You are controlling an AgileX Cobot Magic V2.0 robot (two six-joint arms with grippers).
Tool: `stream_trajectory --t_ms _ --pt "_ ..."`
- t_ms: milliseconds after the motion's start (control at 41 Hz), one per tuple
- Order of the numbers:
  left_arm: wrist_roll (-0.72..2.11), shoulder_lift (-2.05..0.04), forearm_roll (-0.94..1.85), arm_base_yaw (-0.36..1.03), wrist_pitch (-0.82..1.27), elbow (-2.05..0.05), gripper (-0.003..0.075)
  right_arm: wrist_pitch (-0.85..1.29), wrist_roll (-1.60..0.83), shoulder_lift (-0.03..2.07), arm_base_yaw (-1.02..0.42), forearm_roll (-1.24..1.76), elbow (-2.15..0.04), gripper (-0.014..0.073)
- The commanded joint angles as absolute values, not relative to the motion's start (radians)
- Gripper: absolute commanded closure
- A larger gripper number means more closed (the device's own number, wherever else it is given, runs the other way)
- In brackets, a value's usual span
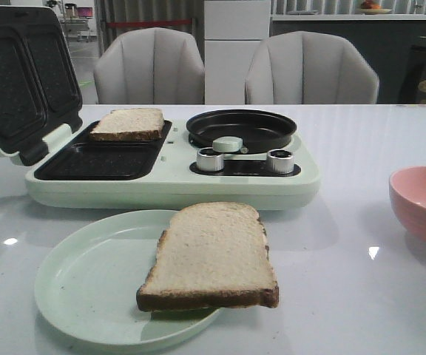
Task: Make breakfast with bread and shrimp
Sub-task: 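Open the left gripper and withdraw it from the sandwich maker, then grasp the remaining bread slice on the plate with the right gripper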
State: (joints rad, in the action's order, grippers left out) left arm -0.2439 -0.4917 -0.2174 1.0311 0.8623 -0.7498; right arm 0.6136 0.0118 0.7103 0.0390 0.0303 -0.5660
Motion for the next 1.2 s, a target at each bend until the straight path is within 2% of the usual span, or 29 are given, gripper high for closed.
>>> stream_trajectory --t_ms 0,195,439,635,879,1172 --pt "-0.244 -0.447 -0.200 1.038 0.784 -0.762 0.0213 0.524 0.010 0.714 0.046 0.021 -0.594 0.0183" --pt "-0.244 -0.422 -0.200 1.038 0.782 -0.753 0.0213 0.592 -0.015 0.722 0.045 0.299 -0.594 0.0183" --pt "-0.244 -0.422 -0.200 1.038 0.756 -0.752 0.0213 0.709 -0.357 0.871 -0.058 0.743 -0.594 0.0172" --pt "-0.244 -0.422 -0.200 1.038 0.754 -0.752 0.0213 0.656 -0.521 1.069 -0.206 0.968 -0.594 0.0006" --pt "-0.244 -0.422 -0.200 1.038 0.754 -0.752 0.0213 0.541 -0.571 1.368 -0.363 1.087 -0.662 0.0005" --pt "-0.244 -0.422 -0.200 1.038 0.754 -0.752 0.0213 0.611 -0.571 1.648 -0.377 1.094 -0.839 0.0005"
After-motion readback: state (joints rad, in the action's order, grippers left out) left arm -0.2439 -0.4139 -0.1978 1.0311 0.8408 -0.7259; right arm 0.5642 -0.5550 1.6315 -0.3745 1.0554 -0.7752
